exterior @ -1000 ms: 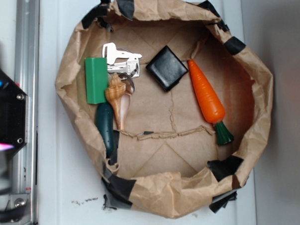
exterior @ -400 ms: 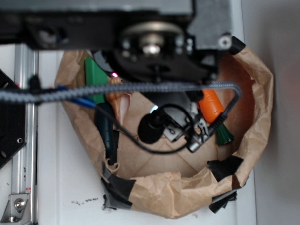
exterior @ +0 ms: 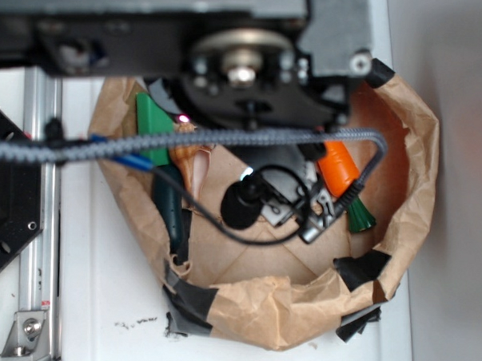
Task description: Grab the black box.
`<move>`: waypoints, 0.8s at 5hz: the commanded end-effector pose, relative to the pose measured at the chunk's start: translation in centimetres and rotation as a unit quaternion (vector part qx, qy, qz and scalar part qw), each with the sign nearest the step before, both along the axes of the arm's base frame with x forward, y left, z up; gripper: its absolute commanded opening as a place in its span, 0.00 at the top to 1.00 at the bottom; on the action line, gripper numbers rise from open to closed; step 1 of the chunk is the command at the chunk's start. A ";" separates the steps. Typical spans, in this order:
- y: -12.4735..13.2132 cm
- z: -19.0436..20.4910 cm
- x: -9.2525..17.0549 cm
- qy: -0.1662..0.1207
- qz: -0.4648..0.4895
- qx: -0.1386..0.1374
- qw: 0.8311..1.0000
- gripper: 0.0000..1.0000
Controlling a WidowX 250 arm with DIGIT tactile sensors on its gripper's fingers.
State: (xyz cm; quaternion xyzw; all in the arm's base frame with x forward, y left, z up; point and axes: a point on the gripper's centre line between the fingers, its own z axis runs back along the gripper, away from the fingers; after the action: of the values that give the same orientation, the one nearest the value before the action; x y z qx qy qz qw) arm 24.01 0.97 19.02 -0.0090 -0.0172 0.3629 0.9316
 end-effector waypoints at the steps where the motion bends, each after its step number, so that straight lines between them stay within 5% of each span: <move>1: 4.9 -6.9 1.1 -0.052 0.051 0.043 0.996 0.00; 4: 5.9 -10.1 2.5 -0.013 0.045 0.053 0.997 0.00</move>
State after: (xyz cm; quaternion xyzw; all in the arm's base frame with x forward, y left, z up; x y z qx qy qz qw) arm 26.31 5.35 7.89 0.0410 -0.0269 0.3870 0.9208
